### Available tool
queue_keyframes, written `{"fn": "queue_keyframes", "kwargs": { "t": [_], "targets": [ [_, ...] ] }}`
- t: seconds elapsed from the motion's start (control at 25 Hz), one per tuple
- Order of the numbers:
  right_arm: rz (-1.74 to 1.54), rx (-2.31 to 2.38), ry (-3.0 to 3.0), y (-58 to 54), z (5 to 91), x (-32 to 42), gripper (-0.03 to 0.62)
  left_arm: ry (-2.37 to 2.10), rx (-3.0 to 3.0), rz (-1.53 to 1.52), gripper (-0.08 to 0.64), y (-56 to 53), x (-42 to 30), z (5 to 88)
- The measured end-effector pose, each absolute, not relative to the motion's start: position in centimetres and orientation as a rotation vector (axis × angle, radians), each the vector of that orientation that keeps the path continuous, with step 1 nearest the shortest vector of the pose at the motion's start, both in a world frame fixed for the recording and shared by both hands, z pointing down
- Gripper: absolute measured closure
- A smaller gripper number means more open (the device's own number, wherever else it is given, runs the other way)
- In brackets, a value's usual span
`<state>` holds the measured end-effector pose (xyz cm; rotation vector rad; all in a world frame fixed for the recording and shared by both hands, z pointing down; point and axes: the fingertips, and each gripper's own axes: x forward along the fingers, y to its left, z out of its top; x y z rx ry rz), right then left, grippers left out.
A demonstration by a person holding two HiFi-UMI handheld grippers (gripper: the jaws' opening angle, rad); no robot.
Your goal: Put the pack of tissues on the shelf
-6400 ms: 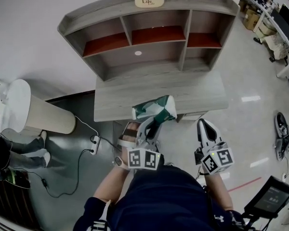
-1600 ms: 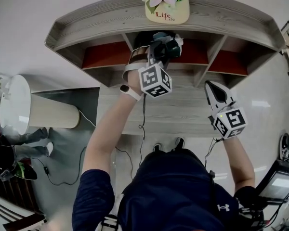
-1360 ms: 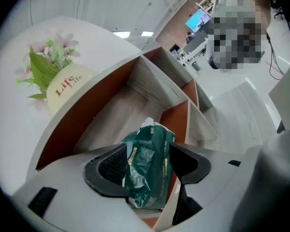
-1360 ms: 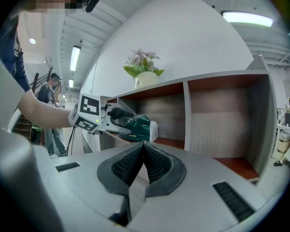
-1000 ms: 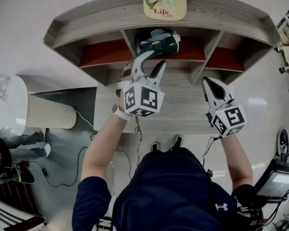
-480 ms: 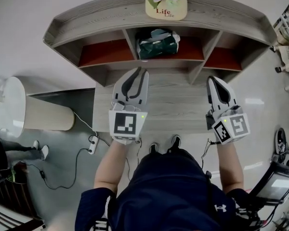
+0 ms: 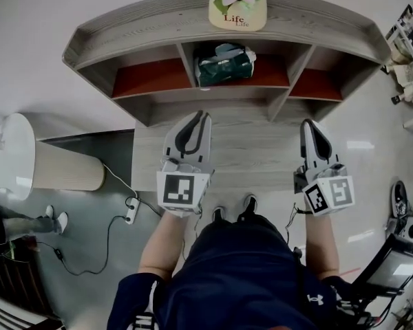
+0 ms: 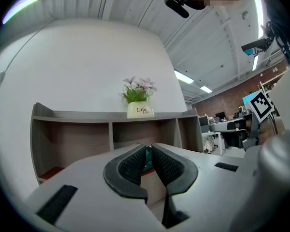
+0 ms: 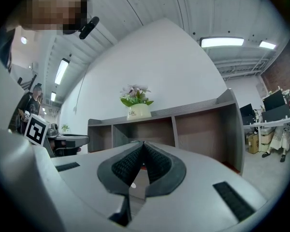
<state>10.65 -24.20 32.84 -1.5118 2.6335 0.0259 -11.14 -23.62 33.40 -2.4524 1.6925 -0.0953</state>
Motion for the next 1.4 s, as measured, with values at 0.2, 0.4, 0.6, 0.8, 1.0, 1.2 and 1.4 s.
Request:
{"fn": "queue_keyframes", "kwargs": {
  "t": [0.2, 0.4, 0.6, 0.8, 1.0, 1.2, 1.4],
  "targets": [
    [0.060, -1.511, 2.621, -23.5, 32.4, 10.8, 0.589, 1.682, -2.447, -0.040, 0.511, -23.3, -10.7, 32.6],
    [0.059, -1.503, 2.623, -23.2, 32.4, 10.7, 0.589, 1.661, -2.454, -0.088, 0.511, -23.0, -10.7, 33.1],
    [0.066, -1.495, 2.628, -23.2, 32.0, 10.3, 0.589, 1.663, -2.453, -0.037, 0.511, -23.0, -10.7, 32.4],
    [0.060, -1.498, 2.628, -23.4, 32.1, 10.2, 0.589, 1.657, -2.457, -0.052, 0.511, -23.1, -10.9, 32.7],
    [0.054, -1.491, 2.634, -23.6, 32.2, 10.0, 0.589, 1.651, -2.464, -0.072, 0.511, -23.3, -10.8, 33.0],
    [0.054, -1.484, 2.635, -23.7, 32.3, 10.0, 0.589, 1.657, -2.451, -0.042, 0.511, -23.5, -10.8, 32.6],
    [0.048, -1.490, 2.635, -23.9, 32.4, 10.1, 0.589, 1.666, -2.456, -0.057, 0.511, -23.7, -11.0, 32.9]
  ]
}}
